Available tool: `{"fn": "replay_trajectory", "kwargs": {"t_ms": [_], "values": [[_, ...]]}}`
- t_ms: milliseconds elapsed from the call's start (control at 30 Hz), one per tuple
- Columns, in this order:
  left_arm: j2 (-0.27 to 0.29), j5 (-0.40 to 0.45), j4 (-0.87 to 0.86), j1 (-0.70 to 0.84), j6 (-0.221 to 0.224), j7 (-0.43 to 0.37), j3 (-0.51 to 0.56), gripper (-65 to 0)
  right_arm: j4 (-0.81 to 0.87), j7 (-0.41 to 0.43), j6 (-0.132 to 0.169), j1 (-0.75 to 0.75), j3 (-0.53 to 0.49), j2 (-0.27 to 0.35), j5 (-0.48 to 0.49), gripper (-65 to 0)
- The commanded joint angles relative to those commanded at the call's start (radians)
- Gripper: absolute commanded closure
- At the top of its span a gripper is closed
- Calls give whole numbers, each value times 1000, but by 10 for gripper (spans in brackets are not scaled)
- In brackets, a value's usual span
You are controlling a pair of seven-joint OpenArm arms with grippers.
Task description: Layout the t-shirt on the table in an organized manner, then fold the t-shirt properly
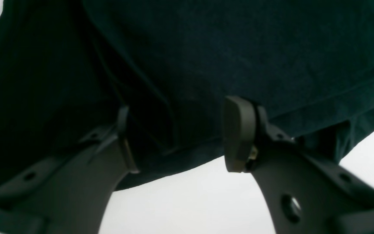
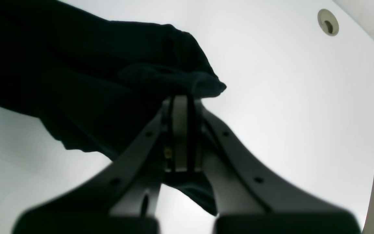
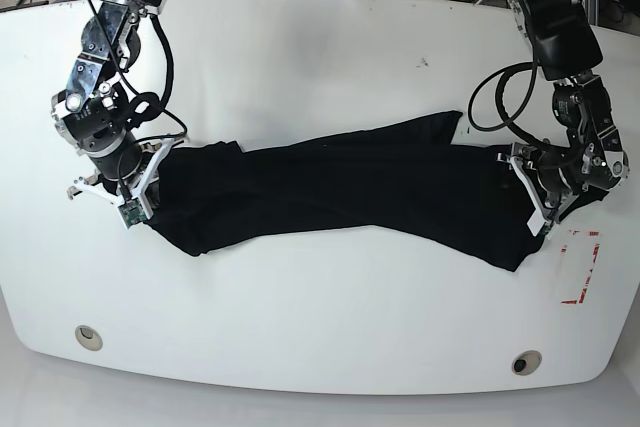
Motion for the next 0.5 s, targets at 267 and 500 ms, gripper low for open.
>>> {"fn": "replay_trajectory", "kwargs": {"t_ms": [267, 500], "values": [[0, 2, 0, 2, 0, -2, 0, -274, 0, 0, 0, 2, 0, 0, 2, -2], [0, 3, -5, 2, 0, -31, 0, -94, 0, 0, 0, 2, 2, 0, 2, -2]]}}
